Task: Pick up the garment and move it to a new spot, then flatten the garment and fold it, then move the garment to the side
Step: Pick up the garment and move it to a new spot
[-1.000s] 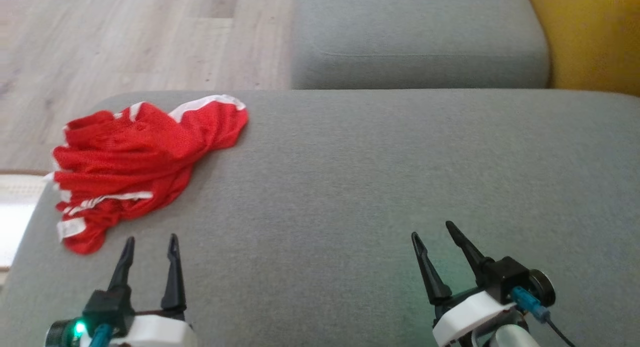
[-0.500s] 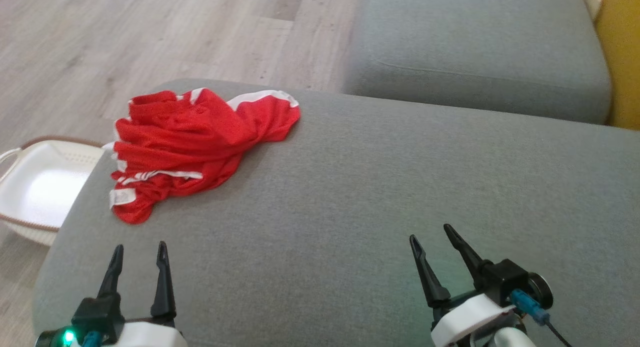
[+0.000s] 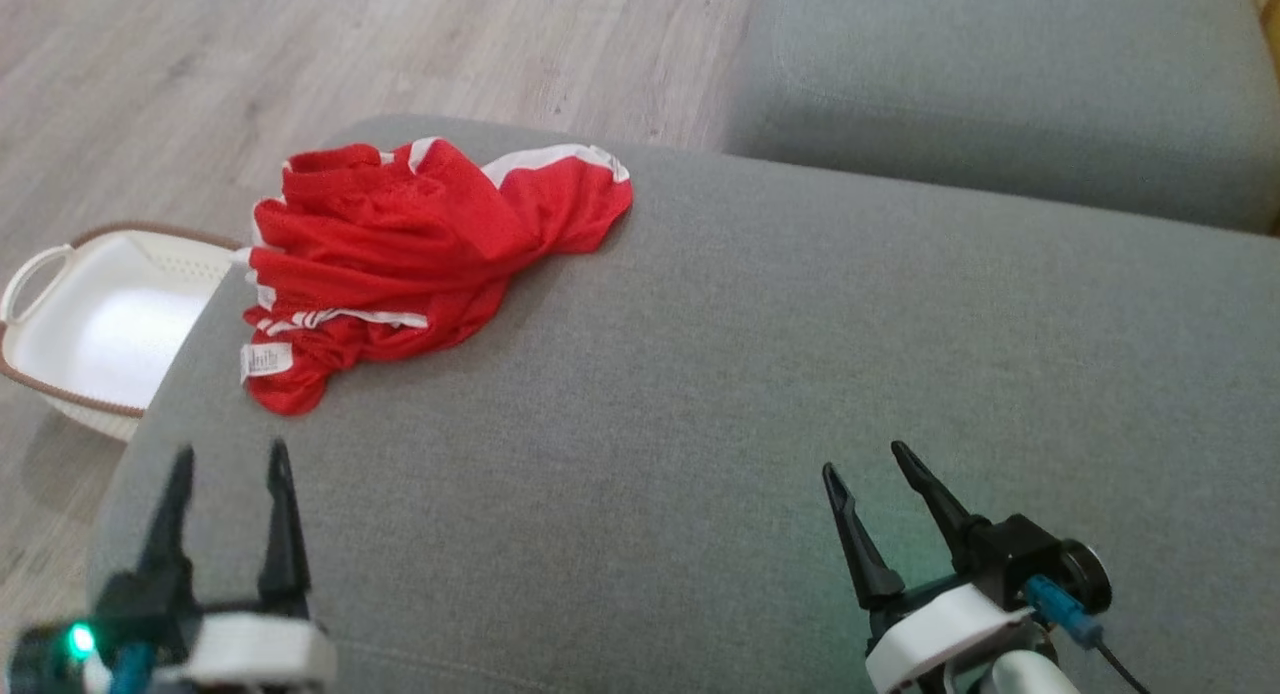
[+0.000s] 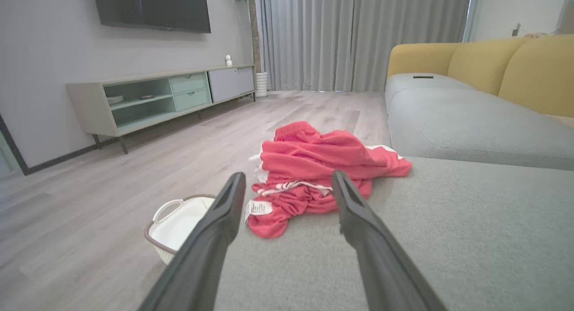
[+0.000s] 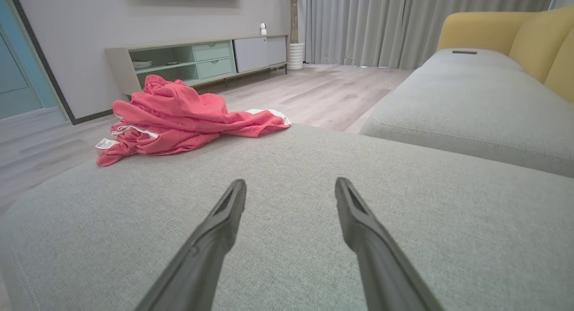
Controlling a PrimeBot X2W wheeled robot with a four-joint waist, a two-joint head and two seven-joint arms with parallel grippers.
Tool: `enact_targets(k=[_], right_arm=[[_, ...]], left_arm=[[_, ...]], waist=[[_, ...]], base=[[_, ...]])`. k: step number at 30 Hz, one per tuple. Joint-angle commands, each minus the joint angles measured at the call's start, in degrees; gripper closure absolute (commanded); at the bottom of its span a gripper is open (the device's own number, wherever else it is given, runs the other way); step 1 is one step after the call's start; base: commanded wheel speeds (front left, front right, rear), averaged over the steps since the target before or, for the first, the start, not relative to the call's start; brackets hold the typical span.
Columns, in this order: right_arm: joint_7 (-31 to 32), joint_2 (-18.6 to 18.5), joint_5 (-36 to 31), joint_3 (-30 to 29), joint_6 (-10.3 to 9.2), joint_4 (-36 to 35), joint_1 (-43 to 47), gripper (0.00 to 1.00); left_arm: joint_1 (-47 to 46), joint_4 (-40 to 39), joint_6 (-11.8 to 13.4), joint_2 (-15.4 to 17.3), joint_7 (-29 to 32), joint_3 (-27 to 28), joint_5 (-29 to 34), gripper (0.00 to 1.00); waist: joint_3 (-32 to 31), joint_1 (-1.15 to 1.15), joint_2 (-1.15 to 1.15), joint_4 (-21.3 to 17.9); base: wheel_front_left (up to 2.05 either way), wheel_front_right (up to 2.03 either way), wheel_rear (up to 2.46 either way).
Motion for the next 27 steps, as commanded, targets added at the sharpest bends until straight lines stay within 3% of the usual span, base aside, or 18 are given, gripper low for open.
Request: enact_targets(k=[1,6,10,13,16,22,27], right_arm=[[-0.63,-0.44,-0.61,0.77,0.44,-2.08,-2.12,0.0],[-0.63,-3.26,-1.64,-0.29,0.44,-4.11,-5.29,0.0],[-0.63,-6.3,-2.61,-1.15,0.44,-5.87,-7.87,0.0],[-0.63,-8.52,-2.95,-1.76,0.44,-7.03,-9.69,0.0],[-0.63,-10.44,-3.12,-2.69,0.44,-8.42,-11.16,0.0],[-0.63,-12.84,-3.45,-2.92,0.44,-11.36,-12.77,0.0],[-0.63,-13.62,-3.29,-2.38,0.44,-12.1,-13.66,0.0]], left_arm=[[-6.26,-3.26,-0.16,1.44,-0.71,2.06,0.61,0.0],[-20.06,-4.11,-2.49,5.38,-0.71,1.04,1.66,0.0],[-33.7,2.0,-4.63,8.2,-0.71,-0.63,2.67,0.0],[-44.35,9.97,-6.19,10.68,-0.22,-2.33,4.28,0.0],[-54.67,19.07,-7.71,11.18,2.33,-3.65,3.45,0.0],[-70.64,40.03,-9.67,13.75,13.54,-7.5,2.12,0.0],[-76.54,54.44,-9.94,15.17,22.8,-9.57,0.4,0.0]], waist=[[2.39,0.0,0.0,-0.41],[10.1,0.0,0.0,-0.54],[16.37,0.0,0.0,-1.07],[20.84,0.0,0.0,-1.8],[24.79,0.0,0.0,-2.38],[30.61,0.0,0.0,-4.33],[33.57,0.0,0.0,-6.55]], base=[[0.0,0.0,0.0],[0.0,0.0,0.0],[0.0,0.0,0.0],[0.0,0.0,0.0],[0.0,0.0,0.0],[0.0,0.0,0.0],[0.0,0.0,0.0]])
